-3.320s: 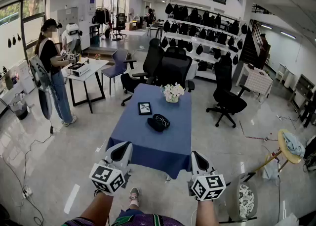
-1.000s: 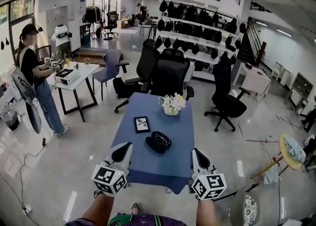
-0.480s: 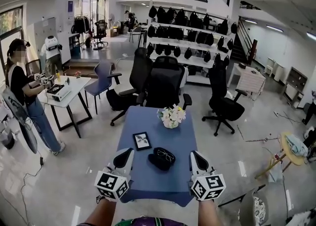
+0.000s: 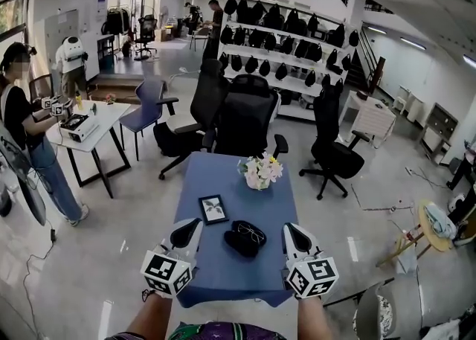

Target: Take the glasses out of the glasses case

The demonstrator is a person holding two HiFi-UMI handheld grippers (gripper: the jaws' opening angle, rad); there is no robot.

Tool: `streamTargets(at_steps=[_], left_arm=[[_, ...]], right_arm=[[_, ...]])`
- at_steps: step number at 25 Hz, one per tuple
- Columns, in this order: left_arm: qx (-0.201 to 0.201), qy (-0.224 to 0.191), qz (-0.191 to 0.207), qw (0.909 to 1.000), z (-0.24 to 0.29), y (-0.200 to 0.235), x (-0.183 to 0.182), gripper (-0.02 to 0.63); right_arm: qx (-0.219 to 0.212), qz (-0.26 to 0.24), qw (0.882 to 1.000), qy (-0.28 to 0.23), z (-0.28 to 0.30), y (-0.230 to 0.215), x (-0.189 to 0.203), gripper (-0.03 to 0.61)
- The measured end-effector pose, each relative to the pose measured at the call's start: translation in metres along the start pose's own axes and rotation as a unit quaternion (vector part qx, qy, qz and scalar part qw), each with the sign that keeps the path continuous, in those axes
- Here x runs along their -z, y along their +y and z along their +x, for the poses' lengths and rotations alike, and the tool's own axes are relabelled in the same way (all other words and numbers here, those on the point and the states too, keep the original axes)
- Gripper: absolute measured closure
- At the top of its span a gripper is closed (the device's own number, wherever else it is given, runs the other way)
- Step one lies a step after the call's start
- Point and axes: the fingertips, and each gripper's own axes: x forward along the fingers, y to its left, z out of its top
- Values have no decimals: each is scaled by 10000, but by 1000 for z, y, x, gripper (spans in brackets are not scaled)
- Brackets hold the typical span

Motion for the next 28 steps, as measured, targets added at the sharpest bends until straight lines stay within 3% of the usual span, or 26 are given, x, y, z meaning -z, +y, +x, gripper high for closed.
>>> streamTargets(at_steps=[10,23,28], left_arm=[[-26,106,-374,9992,21,18,14,597],[-306,-63,-162,9994,69,44,-8,597],[-239,-59,-154,9996,79,41,-4,597]], right_arm=[[-78,135,9993,346,25,-4,21,577],[-508,-136,9986,-76,94,-35,-10,574],[-708,-118,9974,50,106,-37,0,506]])
